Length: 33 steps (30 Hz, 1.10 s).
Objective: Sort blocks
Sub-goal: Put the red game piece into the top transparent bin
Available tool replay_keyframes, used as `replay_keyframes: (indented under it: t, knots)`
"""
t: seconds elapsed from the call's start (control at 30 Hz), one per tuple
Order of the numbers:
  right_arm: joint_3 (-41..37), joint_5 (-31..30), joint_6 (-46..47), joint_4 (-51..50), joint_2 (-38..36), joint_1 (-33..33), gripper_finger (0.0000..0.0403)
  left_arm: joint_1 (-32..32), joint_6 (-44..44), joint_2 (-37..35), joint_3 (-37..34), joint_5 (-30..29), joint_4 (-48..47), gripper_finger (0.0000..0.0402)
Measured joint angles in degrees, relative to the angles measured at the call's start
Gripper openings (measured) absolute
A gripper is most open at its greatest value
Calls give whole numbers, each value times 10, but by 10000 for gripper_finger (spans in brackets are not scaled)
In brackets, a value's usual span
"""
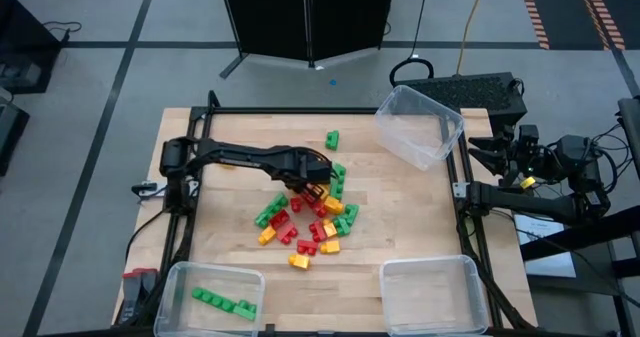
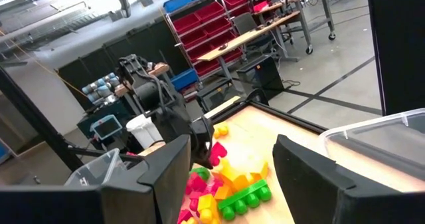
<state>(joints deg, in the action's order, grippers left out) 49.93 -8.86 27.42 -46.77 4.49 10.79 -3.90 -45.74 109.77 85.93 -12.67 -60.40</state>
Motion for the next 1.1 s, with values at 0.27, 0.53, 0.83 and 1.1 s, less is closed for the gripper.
replay_keyframes:
  t: [0.27, 0.53, 0.83, 1.1]
  knots:
    - [0, -1, 0, 0, 0, 0, 208, -1, -5, -61, 0, 0, 37, 2]
    - [0, -1, 0, 0, 0, 0, 208, -6, 2, -110, 0, -6, 278, 2]
    - [0, -1, 0, -3, 0, 0, 208, -63, 76, -90, 2, -15, 645, 0]
    - [0, -1, -17, -11, 0, 0, 208, -110, 75, -43, 49, 6, 705, 0]
